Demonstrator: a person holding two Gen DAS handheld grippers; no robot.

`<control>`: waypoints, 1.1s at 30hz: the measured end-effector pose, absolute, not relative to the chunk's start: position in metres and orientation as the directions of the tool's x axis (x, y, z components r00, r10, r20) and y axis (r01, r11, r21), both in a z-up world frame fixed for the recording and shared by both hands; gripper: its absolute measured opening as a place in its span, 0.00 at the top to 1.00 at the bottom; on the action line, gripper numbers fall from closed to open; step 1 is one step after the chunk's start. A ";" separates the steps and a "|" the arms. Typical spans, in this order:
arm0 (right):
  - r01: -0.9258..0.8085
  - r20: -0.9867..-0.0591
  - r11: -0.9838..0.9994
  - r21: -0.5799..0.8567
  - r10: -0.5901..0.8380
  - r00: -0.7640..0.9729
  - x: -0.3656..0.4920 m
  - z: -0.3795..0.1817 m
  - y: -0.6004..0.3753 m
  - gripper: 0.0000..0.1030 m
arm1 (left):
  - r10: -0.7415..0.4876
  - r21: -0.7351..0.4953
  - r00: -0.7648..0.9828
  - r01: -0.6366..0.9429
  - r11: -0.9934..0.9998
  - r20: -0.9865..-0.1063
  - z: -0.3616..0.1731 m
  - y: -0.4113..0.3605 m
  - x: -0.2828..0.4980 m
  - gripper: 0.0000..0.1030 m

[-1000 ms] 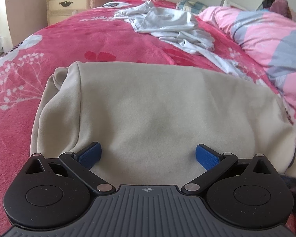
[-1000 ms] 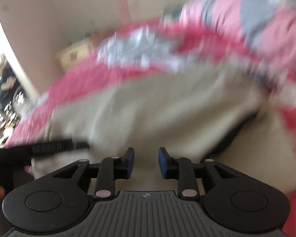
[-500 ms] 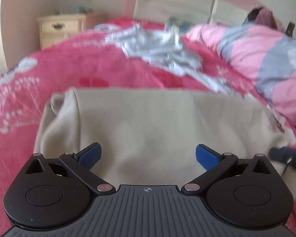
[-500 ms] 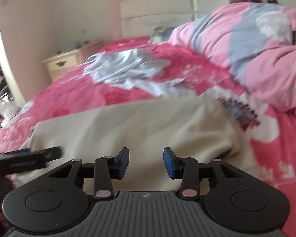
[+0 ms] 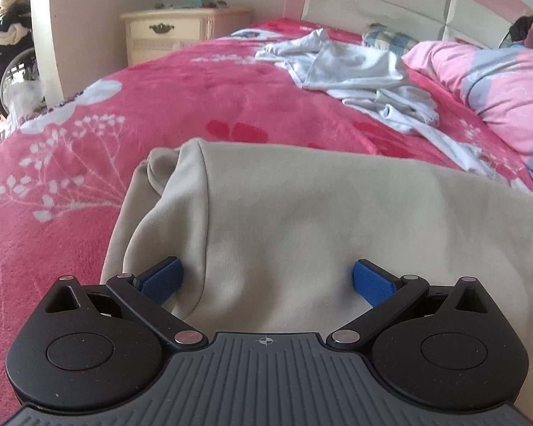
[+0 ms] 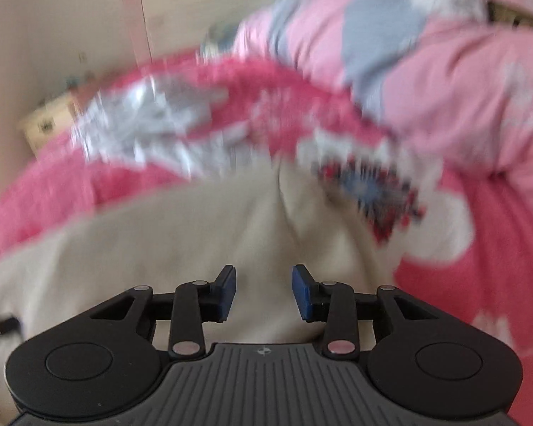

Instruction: Fold clothes

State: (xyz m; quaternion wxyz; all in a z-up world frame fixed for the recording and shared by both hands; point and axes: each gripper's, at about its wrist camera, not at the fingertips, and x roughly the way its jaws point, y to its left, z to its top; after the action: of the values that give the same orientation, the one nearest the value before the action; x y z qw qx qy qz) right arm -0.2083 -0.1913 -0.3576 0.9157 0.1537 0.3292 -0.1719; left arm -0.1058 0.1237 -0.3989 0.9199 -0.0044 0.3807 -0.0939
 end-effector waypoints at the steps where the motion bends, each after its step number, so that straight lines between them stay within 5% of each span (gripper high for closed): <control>1: 0.414 -0.637 0.894 0.173 -0.219 0.739 -0.204 -0.352 -0.196 0.63 | -0.169 -0.073 0.698 0.165 0.984 -0.696 -0.399 0.124 -0.105 0.00; 7: 0.386 -0.622 0.902 0.194 -0.191 0.759 -0.139 -0.367 -0.227 0.64 | -0.123 -0.031 0.731 0.138 0.990 -0.672 -0.402 0.125 -0.101 0.00; 11: 0.410 -0.673 0.895 0.178 -0.193 0.714 -0.114 -0.413 -0.240 0.73 | -0.069 0.066 0.761 0.145 0.987 -0.645 -0.408 0.115 -0.102 0.00; 15: 0.412 -0.636 0.885 0.218 -0.192 0.747 -0.127 -0.380 -0.235 0.77 | -0.062 0.067 0.763 0.138 0.988 -0.643 -0.410 0.115 -0.099 0.00; 24: 0.337 -0.666 0.940 0.047 -0.222 0.712 -0.098 -0.400 -0.195 0.76 | -0.055 0.066 0.764 0.127 0.990 -0.643 -0.411 0.115 -0.098 0.00; 27: 0.192 -0.579 0.974 0.123 -0.087 0.811 -0.113 -0.362 -0.162 0.76 | -0.062 0.049 0.757 0.123 0.991 -0.650 -0.409 0.117 -0.097 0.00; 33: 0.022 -0.699 0.987 0.158 0.097 0.708 -0.099 -0.413 -0.108 0.73 | -0.080 -0.004 0.762 0.102 0.995 -0.643 -0.401 0.126 -0.099 0.00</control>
State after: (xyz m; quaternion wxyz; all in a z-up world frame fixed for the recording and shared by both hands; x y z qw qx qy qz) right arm -0.0994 -0.1082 -0.4125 0.9209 0.0775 0.3815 0.0204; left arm -0.0986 0.1263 -0.4006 0.9385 0.0157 0.3416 -0.0485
